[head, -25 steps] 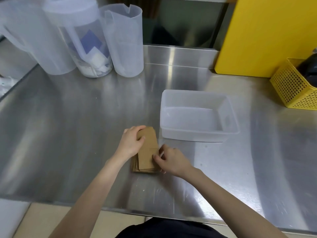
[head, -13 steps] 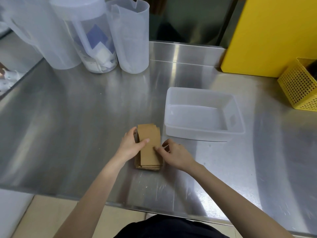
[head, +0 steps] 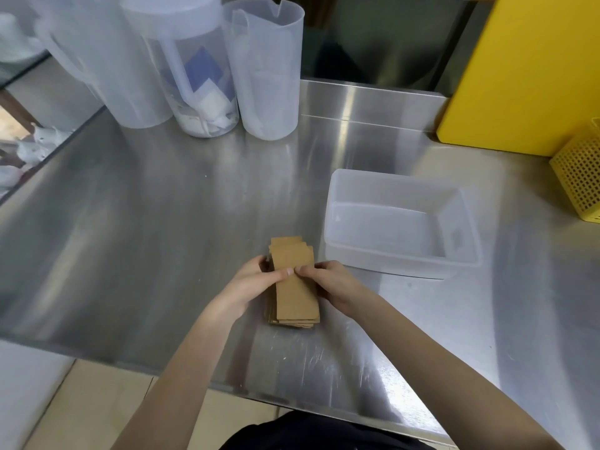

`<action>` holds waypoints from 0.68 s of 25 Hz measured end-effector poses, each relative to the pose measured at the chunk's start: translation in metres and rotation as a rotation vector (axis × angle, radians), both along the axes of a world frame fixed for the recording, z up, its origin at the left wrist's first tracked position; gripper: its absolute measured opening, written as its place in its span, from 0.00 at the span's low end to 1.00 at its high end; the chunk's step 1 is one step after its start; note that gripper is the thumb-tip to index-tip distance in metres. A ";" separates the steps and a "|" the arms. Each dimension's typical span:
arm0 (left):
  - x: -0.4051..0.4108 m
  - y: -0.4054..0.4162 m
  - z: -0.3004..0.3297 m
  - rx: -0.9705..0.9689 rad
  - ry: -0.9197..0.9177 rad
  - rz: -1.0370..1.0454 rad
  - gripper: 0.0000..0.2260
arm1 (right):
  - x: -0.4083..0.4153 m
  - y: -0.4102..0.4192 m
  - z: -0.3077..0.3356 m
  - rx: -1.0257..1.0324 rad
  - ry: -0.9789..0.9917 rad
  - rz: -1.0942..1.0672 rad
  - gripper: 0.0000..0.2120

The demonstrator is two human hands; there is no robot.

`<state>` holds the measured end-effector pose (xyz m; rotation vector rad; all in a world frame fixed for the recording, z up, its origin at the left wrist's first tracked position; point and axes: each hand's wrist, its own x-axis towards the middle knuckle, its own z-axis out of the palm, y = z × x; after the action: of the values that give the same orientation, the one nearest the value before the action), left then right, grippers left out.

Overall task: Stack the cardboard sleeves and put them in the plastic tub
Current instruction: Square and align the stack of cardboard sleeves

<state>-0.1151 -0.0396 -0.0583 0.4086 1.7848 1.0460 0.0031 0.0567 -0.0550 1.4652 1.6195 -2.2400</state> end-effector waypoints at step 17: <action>0.036 -0.038 -0.005 0.163 0.050 0.066 0.29 | 0.031 -0.009 -0.012 -0.063 0.170 0.125 0.27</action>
<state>-0.0793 -0.0773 -0.0633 0.4819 1.7730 1.2429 0.0341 0.0480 -0.0673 1.1534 1.6169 -2.3766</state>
